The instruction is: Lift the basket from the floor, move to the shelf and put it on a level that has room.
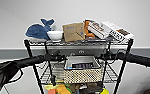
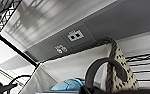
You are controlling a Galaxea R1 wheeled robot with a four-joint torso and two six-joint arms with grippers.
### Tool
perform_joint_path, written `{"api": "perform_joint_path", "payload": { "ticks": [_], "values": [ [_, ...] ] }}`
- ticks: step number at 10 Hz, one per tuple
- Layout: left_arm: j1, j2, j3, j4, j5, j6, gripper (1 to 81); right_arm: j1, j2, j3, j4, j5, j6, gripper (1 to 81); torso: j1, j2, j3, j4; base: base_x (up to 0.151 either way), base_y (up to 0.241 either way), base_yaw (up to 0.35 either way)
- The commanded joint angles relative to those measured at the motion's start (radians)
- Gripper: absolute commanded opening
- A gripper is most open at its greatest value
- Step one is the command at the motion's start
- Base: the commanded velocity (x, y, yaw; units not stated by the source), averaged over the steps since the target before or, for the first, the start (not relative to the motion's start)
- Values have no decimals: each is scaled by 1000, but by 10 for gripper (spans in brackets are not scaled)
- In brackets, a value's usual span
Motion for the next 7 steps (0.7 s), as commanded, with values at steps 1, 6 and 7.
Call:
{"api": "perform_joint_path", "payload": {
  "ticks": [1, 6, 7],
  "values": [
    [-218, 32, -42, 10, -23, 7, 10, 211, 34, -39, 9, 23, -1, 10, 0, 0, 0, 0, 0, 0, 0],
    [-189, 35, -64, 34, -12, 8, 10, 155, 37, -45, 9, 25, -2, 10, 0, 0, 0, 0, 0, 0, 0],
    [-187, 32, -65, 36, 3, 8, 10, 148, 34, -47, 6, 26, -2, 10, 0, 0, 0, 0, 0, 0, 0]
  ]
}}
